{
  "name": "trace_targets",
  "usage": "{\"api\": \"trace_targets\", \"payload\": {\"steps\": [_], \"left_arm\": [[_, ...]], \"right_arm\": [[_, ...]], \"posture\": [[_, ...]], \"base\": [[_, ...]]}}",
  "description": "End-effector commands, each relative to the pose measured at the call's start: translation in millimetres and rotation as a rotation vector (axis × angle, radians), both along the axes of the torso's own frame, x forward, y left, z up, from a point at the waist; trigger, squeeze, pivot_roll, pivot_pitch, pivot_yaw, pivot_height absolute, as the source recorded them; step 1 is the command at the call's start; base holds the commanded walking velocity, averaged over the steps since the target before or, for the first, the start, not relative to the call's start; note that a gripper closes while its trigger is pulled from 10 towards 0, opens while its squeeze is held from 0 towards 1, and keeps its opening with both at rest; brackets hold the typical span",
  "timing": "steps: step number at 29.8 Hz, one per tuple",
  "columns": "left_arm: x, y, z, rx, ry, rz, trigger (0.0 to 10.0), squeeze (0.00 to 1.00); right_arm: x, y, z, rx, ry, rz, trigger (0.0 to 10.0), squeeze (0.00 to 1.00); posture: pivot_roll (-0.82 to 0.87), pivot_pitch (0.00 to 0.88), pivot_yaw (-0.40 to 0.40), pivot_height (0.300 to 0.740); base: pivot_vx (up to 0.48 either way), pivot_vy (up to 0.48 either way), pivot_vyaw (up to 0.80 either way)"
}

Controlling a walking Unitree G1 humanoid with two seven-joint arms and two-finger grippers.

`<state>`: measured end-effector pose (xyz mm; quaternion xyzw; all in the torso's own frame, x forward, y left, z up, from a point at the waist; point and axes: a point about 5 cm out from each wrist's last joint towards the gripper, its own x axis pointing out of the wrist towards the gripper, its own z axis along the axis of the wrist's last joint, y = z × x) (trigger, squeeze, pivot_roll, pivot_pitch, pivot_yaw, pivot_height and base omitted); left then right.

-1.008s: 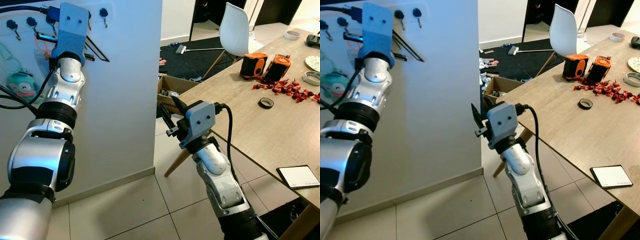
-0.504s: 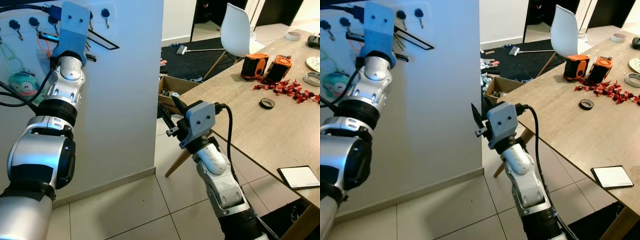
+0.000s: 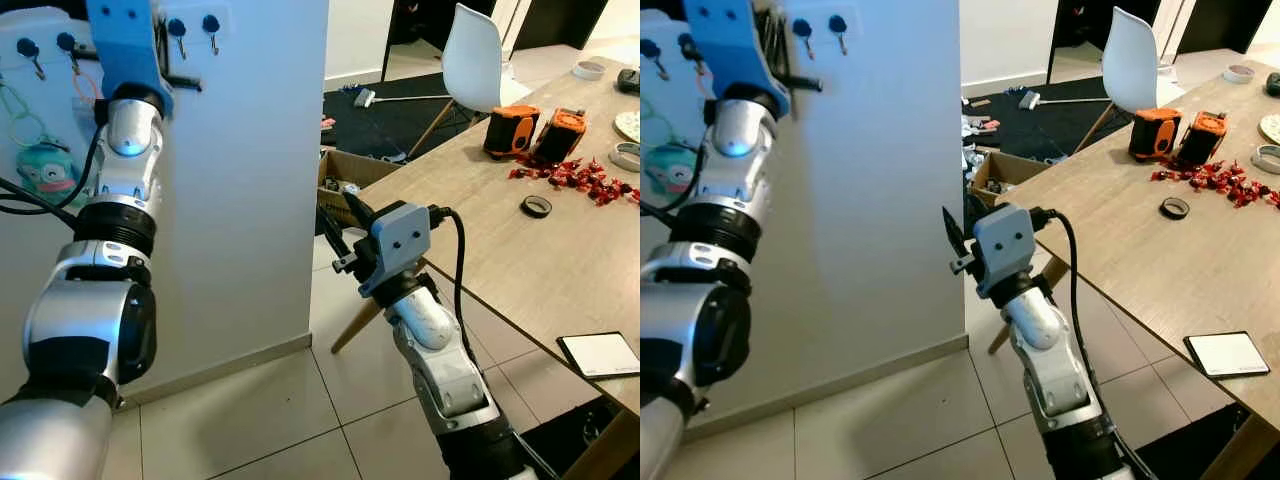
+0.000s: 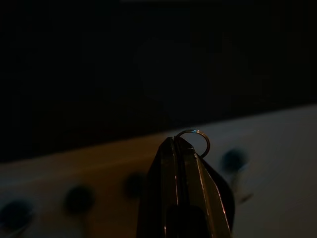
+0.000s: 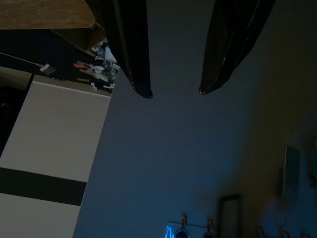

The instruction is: Hang keys on a hook

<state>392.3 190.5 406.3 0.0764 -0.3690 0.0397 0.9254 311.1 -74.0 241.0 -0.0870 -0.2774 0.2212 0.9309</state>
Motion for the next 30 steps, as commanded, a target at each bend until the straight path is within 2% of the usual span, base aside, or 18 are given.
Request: {"api": "trace_targets", "payload": {"steps": [1,5,6,8,9,11,13,14,19,21,25,30], "left_arm": [[-0.5,-9.9,-9,0.026,0.014,-0.087,10.0,0.00],[-2.1,-24.0,-24,0.127,0.048,-0.174,10.0,0.00],[-2.1,-24.0,-24,0.127,0.048,-0.174,10.0,0.00],[-0.2,-25.1,-37,0.209,0.094,-0.145,10.0,0.00],[-0.2,-25.1,-37,0.209,0.094,-0.145,10.0,0.00],[2.9,-16.9,-45,0.264,0.141,-0.064,10.0,0.00],[6.1,-5.5,-44,0.239,0.165,0.016,10.0,0.00],[6.1,-5.5,-44,0.239,0.165,0.016,10.0,0.00],[9.3,25.9,-35,0.165,0.238,0.252,10.0,0.00],[9.3,25.9,-35,0.165,0.238,0.252,10.0,0.00],[5.5,43.2,-33,0.163,0.248,0.304,10.0,0.00],[4.7,49.1,-38,0.156,0.263,0.318,10.0,0.00]], "right_arm": [[-0.5,3.0,-1,-0.007,-0.001,0.015,10.0,0.00],[-0.1,3.5,-1,-0.007,-0.001,0.017,10.0,0.00],[-0.1,3.5,-1,-0.007,-0.001,0.017,10.0,0.00],[0.0,3.5,-1,-0.006,-0.001,0.016,10.0,0.00],[0.0,3.5,-1,-0.006,-0.001,0.016,10.0,0.00],[0.0,3.0,-2,-0.006,0.000,0.014,10.0,0.00],[0.1,2.8,-2,-0.006,0.001,0.013,10.0,0.00],[0.1,2.8,-2,-0.006,0.001,0.013,10.0,0.00],[0.4,3.2,-1,-0.005,0.001,0.013,10.0,0.00],[0.4,3.2,-1,-0.005,0.001,0.013,10.0,0.00],[-0.1,1.3,-2,-0.004,0.001,0.004,10.0,0.00],[-0.3,0.7,-3,-0.004,0.003,0.001,10.0,0.00]], "posture": [[0.02,0.209,0.047,0.740],[0.02,0.208,0.048,0.740],[0.02,0.208,0.048,0.740],[0.02,0.208,0.048,0.740],[0.02,0.208,0.048,0.740],[0.02,0.213,0.049,0.740],[0.02,0.214,0.048,0.740],[0.02,0.214,0.048,0.740],[0.02,0.216,0.048,0.740],[0.02,0.216,0.048,0.740],[0.01,0.216,0.055,0.740],[0.01,0.216,0.057,0.740]], "base": [[0.000,0.000,0.00],[0.000,0.000,0.00],[0.000,0.000,0.00],[0.000,0.000,0.00],[0.000,0.000,0.00],[0.000,0.000,0.00],[0.000,0.000,0.00],[0.000,0.000,0.00],[0.000,0.000,0.00],[0.000,0.000,0.00],[0.000,0.000,0.00],[0.000,0.000,0.00]]}}
